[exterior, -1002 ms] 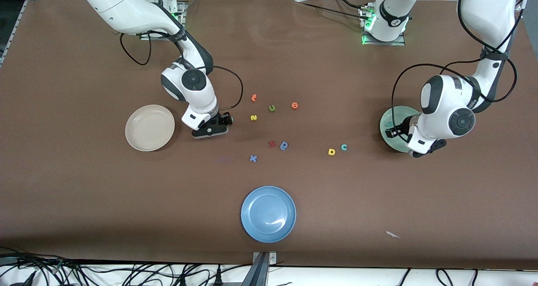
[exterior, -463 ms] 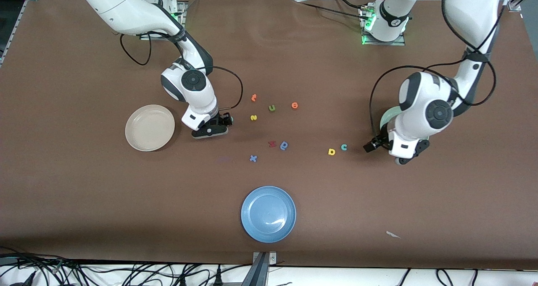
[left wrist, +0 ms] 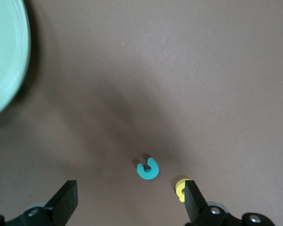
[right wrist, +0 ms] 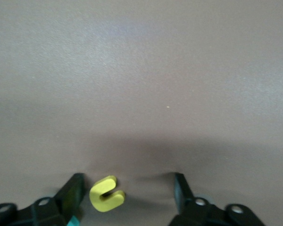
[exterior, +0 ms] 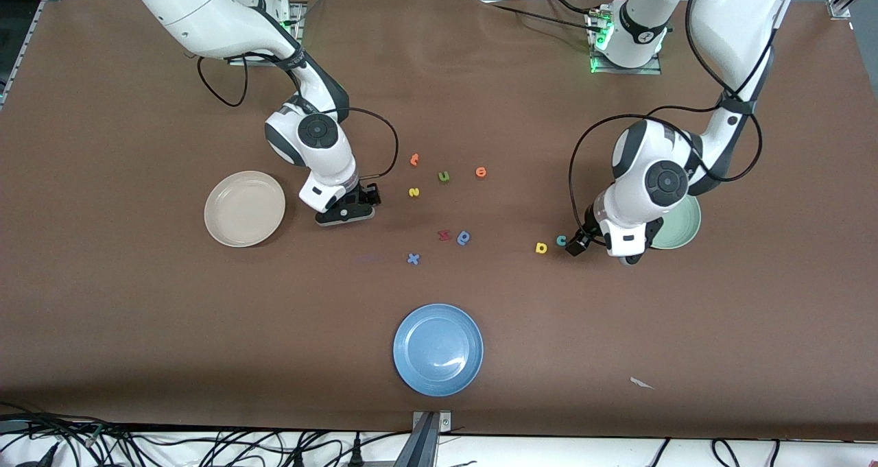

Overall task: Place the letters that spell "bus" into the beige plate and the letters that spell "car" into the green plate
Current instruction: 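Grasp another teal letter with the left gripper while the right gripper grasps yellow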

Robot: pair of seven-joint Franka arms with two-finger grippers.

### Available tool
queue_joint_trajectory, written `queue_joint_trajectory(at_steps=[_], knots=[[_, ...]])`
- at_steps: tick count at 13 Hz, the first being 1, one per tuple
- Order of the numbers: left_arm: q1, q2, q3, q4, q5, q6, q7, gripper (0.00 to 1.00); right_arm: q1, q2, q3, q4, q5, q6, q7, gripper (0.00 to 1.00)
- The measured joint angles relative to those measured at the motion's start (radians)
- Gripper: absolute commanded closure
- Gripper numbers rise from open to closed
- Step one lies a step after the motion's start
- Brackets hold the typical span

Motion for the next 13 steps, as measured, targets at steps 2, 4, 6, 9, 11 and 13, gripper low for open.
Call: queue_joint_trajectory(at_steps=[2,4,6,9,11,13], knots=[[-0.016,0.034,0.0,0.0,0.0,0.021,-0.091,0.0,0.0,-0.002,0.001,0.0,0.0,0.001,0.005,0.38],[-0.031,0.063,0.0,0.001,0.0,0.034,-0.144,0.0,0.0,-0.003,0.002,0.0,0.0,0.0,0.026,0.47],[-0.041,0.087,0.0,0.011,0.0,0.045,-0.181,0.03,0.001,-0.005,0.005,0.0,0.0,0.0,0.033,0.51],[-0.047,0.113,0.005,0.026,0.016,0.078,-0.226,0.35,0.001,-0.005,0.005,-0.001,0.0,0.0,0.034,0.46],[-0.047,0.117,0.006,0.031,0.062,0.079,-0.273,0.35,0.003,-0.005,0.006,-0.001,0.0,0.0,0.046,0.35],[-0.047,0.119,0.006,0.033,0.073,0.079,-0.294,0.35,0.008,-0.003,0.008,-0.004,-0.002,0.002,0.079,0.26]])
